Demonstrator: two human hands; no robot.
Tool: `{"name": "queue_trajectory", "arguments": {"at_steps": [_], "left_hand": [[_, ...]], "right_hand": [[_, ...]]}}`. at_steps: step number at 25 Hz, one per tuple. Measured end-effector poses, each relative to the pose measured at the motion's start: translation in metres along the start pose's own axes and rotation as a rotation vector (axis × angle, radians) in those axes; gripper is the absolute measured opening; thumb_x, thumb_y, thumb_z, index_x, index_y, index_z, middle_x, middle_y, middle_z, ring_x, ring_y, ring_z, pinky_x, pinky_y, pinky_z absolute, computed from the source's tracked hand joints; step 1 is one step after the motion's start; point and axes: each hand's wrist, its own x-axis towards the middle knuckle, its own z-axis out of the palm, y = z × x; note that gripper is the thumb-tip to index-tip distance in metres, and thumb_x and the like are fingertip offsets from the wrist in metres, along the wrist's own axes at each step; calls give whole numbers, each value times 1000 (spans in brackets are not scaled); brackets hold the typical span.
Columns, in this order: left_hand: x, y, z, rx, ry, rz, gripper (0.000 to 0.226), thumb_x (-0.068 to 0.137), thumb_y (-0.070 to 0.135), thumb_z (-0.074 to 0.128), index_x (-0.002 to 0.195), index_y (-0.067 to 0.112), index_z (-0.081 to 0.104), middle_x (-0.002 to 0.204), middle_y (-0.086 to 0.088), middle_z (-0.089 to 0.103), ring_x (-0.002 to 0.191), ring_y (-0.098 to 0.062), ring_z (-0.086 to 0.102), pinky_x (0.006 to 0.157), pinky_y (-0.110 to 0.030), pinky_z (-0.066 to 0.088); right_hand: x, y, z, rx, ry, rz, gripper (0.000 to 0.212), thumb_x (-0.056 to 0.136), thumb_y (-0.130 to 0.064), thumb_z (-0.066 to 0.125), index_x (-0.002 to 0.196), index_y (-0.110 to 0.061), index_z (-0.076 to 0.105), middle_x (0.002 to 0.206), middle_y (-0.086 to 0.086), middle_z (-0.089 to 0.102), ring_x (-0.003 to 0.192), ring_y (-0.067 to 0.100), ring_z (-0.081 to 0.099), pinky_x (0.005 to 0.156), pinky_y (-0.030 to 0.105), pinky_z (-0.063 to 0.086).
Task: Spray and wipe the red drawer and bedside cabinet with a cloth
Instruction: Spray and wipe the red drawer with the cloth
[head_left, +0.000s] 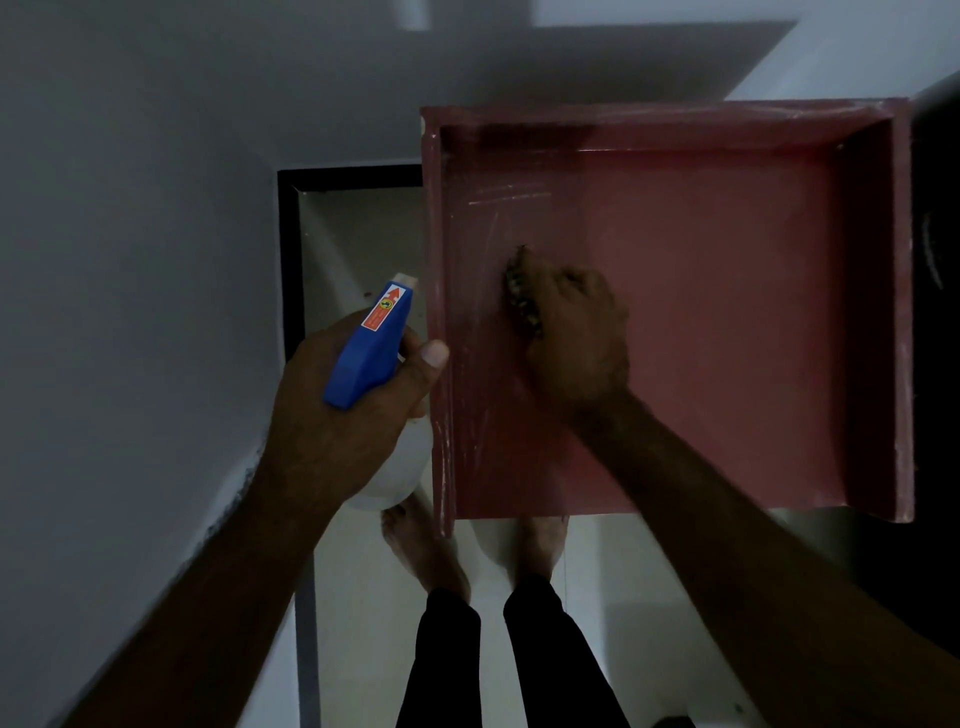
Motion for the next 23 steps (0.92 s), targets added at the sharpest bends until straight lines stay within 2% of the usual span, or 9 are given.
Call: {"name": "queue_trajectory", "arguments": {"at_steps": [2,4,7,10,14,16,19,21,23], "left_hand": [[1,0,-1,-5,-5,4,28,78,52,63,85,25,61,76,-2,70,66,-5,70,64,-4,49],[3,0,-2,-3,6,-1,28,77,53,62,84,25,61,75,-2,70,67,-5,70,63,-3,48],[6,1,-1,16,-4,-8,29,76,54,61,83,25,60,68,-6,68,66,0,69,63,-1,47],[8,2,0,4,-2,-14,33,75,54,61,84,22,61,70,-3,68,67,-1,69,64,-1,47],[10,2,-2,22,11,-8,30,78,49,63,83,20,62,68,-3,69,68,-3,69,66,-1,47],[10,3,-3,9,12,-9,28,78,49,64,83,21,62,66,-7,68,67,-6,69,65,-2,48],[11,4,-2,-8,10,1,33,78,49,64,83,16,64,72,-9,69,70,-14,69,65,-4,49],[13,4,-2,5,5,3,38,78,49,64,83,11,65,70,-9,69,70,-11,69,66,-3,48],[14,3,-4,5,0,6,37,78,50,64,82,12,64,74,-5,70,69,-6,69,67,-2,47]], "right_hand": [[10,16,-9,45,35,129,74,85,-28,53,157,-16,45,139,12,64,126,39,50,100,51,45],[15,13,-10,41,28,175,77,84,-30,54,159,-18,41,145,8,61,129,37,48,103,49,43],[7,-7,1,9,-36,14,75,90,-18,64,160,-19,38,155,2,53,132,35,45,101,45,38],[10,4,-6,11,-28,-44,75,86,-17,68,157,-16,45,145,8,61,127,37,49,95,47,41],[20,14,-14,45,78,131,74,83,-28,51,156,-13,46,138,11,65,122,41,50,98,51,45],[18,-2,-8,26,52,59,70,88,-31,55,156,-15,47,143,9,62,124,39,50,97,49,45],[17,-5,-5,8,-15,-85,67,89,-29,45,155,-17,47,150,5,58,127,35,48,95,47,41],[23,9,-10,-12,10,-42,68,90,-24,60,156,-18,46,149,5,58,128,35,47,95,47,41],[31,20,-15,1,63,100,76,84,-11,68,156,-16,46,145,7,60,126,39,49,96,46,42]]}}
